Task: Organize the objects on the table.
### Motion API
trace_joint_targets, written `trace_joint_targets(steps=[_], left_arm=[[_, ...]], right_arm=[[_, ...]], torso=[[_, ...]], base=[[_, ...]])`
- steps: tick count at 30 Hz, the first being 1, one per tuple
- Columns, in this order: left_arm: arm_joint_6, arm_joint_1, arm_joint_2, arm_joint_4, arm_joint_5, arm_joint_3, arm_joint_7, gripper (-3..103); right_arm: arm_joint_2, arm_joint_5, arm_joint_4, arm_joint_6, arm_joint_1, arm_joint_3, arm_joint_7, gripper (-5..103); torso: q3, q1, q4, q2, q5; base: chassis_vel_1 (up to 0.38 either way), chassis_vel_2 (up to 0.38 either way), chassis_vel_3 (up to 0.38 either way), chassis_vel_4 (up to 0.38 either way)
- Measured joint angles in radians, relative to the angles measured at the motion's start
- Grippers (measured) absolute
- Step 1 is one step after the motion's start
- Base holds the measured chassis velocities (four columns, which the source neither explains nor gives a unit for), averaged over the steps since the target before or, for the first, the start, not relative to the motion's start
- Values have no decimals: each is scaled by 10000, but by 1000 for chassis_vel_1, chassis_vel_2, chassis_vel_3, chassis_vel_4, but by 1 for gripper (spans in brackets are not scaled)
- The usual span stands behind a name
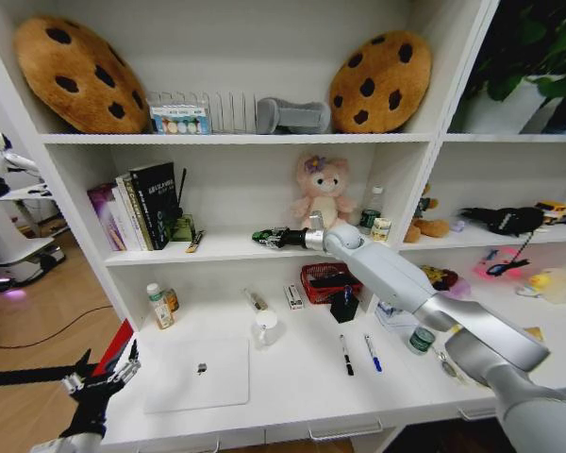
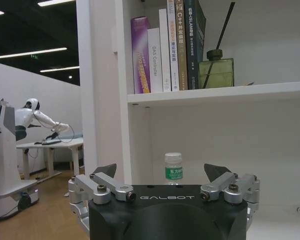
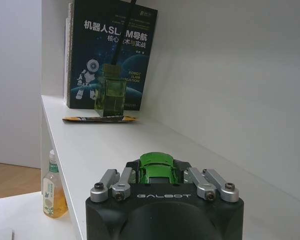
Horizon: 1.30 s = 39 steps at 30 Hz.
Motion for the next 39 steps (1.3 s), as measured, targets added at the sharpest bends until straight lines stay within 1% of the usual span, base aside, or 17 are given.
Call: trace_joint_targets(steps=[3,8,11,12,14,18,20,21,22,23,28,30,33,34,36,38,39], left_arm=[[-4,1,0,0,1,-20,0,99],[-6,3,1,-1,-6,-32,0,99],[-6,3,1,-1,-6,-33,0,99],[-7,3,1,-1,-6,-33,-1,99],[-7,4,1,-1,-6,-33,-1,99],[-11,62,38,-38,-20,-39,-6,99],[5,84,204,-55,-93,-67,-40,99],[5,84,204,-55,-93,-67,-40,99],[22,95,303,-59,-107,-61,-53,100],[37,121,401,-75,-147,-64,-66,100],[48,145,562,-104,-218,-106,-111,100],[67,145,645,-143,-266,-116,-146,100],[96,145,671,-210,-269,-101,-168,100],[114,144,674,-227,-267,-78,-174,100],[121,143,674,-228,-259,-66,-177,100],[124,141,697,-226,-240,-58,-176,100],[124,141,697,-226,-240,-58,-176,100]], right_arm=[[-52,50,93,0,3,8,30,42],[-163,158,230,-10,2,70,66,64],[-183,180,256,-17,0,84,74,70],[-204,199,283,-24,-7,111,80,80],[-209,204,289,-24,-9,119,81,80],[-351,460,692,-120,-214,703,287,96],[-1205,1109,3136,-406,-1168,1596,3519,100],[-1205,1109,3136,-406,-1168,1596,3519,100],[-1645,1260,4638,-510,-1918,2331,4608,100],[-2018,1191,5694,-541,-2584,3011,5032,100],[-2832,615,7130,-547,-4123,4512,5222,100],[-3691,489,8425,-515,-5844,5904,5727,100],[-4295,341,9453,-190,-7568,7347,6183,100],[-4395,154,10024,-20,-9166,8631,6362,100],[-4320,-102,10333,78,-10286,9505,6438,100],[-3727,-905,10869,343,-12785,11213,6380,100],[-3727,-905,10869,343,-12785,11213,6380,100]], torso=[[0,0,0,0,0],[0,0,-1,0,0],[0,0,-2,0,0],[0,0,-2,0,0],[0,0,-2,0,0],[0,1,3,0,0],[0,0,-5,0,2],[0,0,-5,0,2],[-1,0,0,0,1],[-1,0,3,0,0],[-2,0,1,1,-1],[-1,0,-14,0,9],[-2,-1,-3,2,-6],[-2,-1,-1,2,0],[-2,-1,-3,2,5],[-2,-1,3,1,1],[-2,-1,3,1,1]], base=[[0,0,0,0],[0,0,0,0],[0,0,0,0],[0,0,0,0],[0,0,0,0],[0,0,0,0],[0,0,0,0],[0,0,0,0],[0,0,0,0],[0,0,0,0],[0,0,0,0],[0,0,0,0],[0,0,0,0],[0,0,0,0],[0,0,0,0],[0,0,0,0],[0,0,0,0]])
